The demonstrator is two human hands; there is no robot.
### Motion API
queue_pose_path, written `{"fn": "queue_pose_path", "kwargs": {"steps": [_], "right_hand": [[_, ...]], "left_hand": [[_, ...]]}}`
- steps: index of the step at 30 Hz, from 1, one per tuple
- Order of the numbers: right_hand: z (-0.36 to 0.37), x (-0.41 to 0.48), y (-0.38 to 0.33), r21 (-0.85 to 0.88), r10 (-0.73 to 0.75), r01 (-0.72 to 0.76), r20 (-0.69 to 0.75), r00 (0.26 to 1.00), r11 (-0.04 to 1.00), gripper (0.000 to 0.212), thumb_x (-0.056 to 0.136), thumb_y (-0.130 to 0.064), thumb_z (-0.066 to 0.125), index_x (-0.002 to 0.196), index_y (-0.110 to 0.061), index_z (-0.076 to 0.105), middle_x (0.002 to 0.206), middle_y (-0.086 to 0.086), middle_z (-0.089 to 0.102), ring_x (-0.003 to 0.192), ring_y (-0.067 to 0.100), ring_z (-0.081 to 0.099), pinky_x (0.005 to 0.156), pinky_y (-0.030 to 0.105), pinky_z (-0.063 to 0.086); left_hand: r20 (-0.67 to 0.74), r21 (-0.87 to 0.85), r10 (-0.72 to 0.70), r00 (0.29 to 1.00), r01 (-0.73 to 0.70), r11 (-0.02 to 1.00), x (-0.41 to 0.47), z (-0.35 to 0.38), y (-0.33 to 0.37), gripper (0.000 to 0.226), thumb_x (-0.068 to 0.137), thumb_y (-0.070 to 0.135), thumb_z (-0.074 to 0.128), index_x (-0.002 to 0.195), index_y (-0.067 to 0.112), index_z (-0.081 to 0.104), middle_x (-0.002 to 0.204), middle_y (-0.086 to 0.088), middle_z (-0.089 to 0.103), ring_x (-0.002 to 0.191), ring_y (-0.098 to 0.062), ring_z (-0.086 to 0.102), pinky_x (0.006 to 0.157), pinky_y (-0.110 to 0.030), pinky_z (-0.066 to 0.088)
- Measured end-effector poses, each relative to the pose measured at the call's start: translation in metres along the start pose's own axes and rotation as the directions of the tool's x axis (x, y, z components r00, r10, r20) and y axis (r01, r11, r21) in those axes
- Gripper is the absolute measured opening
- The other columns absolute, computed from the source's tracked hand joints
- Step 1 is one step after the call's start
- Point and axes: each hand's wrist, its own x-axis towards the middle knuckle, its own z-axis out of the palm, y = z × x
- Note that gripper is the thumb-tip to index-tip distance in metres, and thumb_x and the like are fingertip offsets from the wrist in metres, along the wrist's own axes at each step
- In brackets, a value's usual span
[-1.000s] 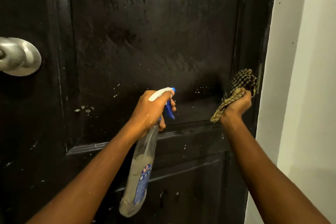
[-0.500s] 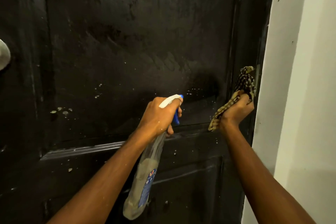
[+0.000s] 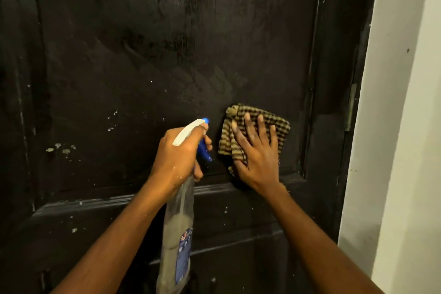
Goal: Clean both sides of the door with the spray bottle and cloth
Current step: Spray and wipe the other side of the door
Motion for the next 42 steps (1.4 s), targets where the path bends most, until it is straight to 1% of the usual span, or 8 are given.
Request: {"fn": "queue_pose_path", "kwargs": {"steps": [3, 6, 9, 18, 27, 34, 38, 42], "right_hand": [[0.001, -0.039, 0.026, -0.044, 0.174, -0.174, 0.003, 0.985, 0.984, 0.080, 0.084, -0.044, 0.044, 0.159, -0.028, 0.022, 0.168, 0.002, 0.012, 0.156, 0.030, 0.006, 0.121, 0.059, 0.012], [-0.009, -0.010, 0.035, 0.044, 0.521, -0.519, -0.069, 0.851, 0.853, 0.076, 0.085, -0.035, 0.038, 0.159, -0.024, 0.026, 0.168, 0.006, 0.014, 0.155, 0.031, 0.007, 0.121, 0.061, 0.014], [-0.020, 0.054, 0.019, 0.105, 0.654, -0.645, -0.119, 0.747, 0.757, 0.073, 0.089, -0.040, 0.028, 0.160, -0.022, 0.026, 0.169, 0.006, 0.011, 0.156, 0.030, 0.005, 0.124, 0.056, 0.012], [0.004, -0.007, -0.015, -0.025, 0.054, -0.055, -0.022, 0.998, 0.998, 0.074, 0.092, -0.044, 0.042, 0.160, -0.032, 0.016, 0.167, 0.000, 0.012, 0.156, 0.029, 0.010, 0.123, 0.052, 0.011], [-0.022, 0.097, -0.019, 0.094, 0.597, -0.589, -0.115, 0.794, 0.802, 0.073, 0.090, -0.042, 0.027, 0.161, -0.024, 0.019, 0.169, 0.005, 0.009, 0.156, 0.028, 0.004, 0.125, 0.050, 0.009], [-0.006, 0.099, -0.088, -0.020, 0.168, -0.170, -0.067, 0.983, 0.985, 0.073, 0.091, -0.044, 0.041, 0.160, -0.028, 0.023, 0.169, 0.003, 0.010, 0.156, 0.028, 0.007, 0.125, 0.048, 0.013], [0.009, 0.025, -0.073, -0.089, -0.176, 0.178, 0.024, 0.984, 0.980, 0.063, 0.101, -0.055, 0.028, 0.159, -0.031, 0.025, 0.167, 0.001, 0.016, 0.156, 0.026, 0.011, 0.122, 0.048, 0.018], [0.004, 0.008, -0.032, -0.090, -0.037, 0.036, -0.013, 0.999, 0.995, 0.073, 0.088, -0.046, 0.045, 0.158, -0.032, 0.026, 0.167, -0.001, 0.019, 0.155, 0.024, 0.013, 0.120, 0.049, 0.021]], "left_hand": [[0.037, 0.003, 0.005, 0.999, -0.005, 1.000, -0.003, 0.001, 0.002, 0.040, 0.100, 0.035, 0.049, 0.081, 0.007, 0.069, 0.082, -0.010, 0.072, 0.041, -0.027, 0.051, 0.043, -0.031, 0.043], [0.075, 0.019, 0.037, 0.997, -0.039, 0.999, -0.008, 0.000, 0.004, 0.040, 0.100, 0.035, 0.048, 0.081, 0.007, 0.069, 0.083, -0.009, 0.073, 0.042, -0.030, 0.052, 0.045, -0.031, 0.044], [0.094, 0.040, 0.061, 0.994, -0.065, 0.997, -0.011, -0.002, 0.005, 0.040, 0.100, 0.034, 0.048, 0.081, 0.007, 0.070, 0.084, -0.008, 0.073, 0.042, -0.029, 0.053, 0.046, -0.031, 0.044], [0.032, 0.080, 0.052, 0.998, -0.054, 0.995, -0.011, -0.016, 0.011, 0.040, 0.100, 0.037, 0.047, 0.085, 0.009, 0.070, 0.082, -0.012, 0.073, 0.041, -0.027, 0.053, 0.049, -0.035, 0.046], [-0.015, 0.118, -0.011, 1.000, 0.013, 0.993, -0.016, -0.041, 0.006, 0.039, 0.100, 0.036, 0.047, 0.082, 0.009, 0.070, 0.083, -0.007, 0.073, 0.045, -0.030, 0.054, 0.047, -0.032, 0.044], [-0.119, 0.139, -0.053, 0.991, 0.070, 0.988, -0.021, -0.076, 0.003, 0.041, 0.098, 0.038, 0.050, 0.081, 0.006, 0.069, 0.080, -0.011, 0.072, 0.044, -0.030, 0.053, 0.044, -0.031, 0.043], [-0.174, 0.154, -0.009, 0.985, 0.036, 0.987, -0.025, -0.089, 0.002, 0.040, 0.098, 0.038, 0.051, 0.080, 0.007, 0.069, 0.079, -0.012, 0.071, 0.043, -0.030, 0.053, 0.044, -0.032, 0.044], [-0.179, 0.142, 0.042, 0.983, -0.017, 0.990, -0.027, -0.098, 0.004, 0.040, 0.100, 0.034, 0.049, 0.082, 0.004, 0.069, 0.080, -0.012, 0.072, 0.039, -0.030, 0.050, 0.042, -0.031, 0.042]]}}
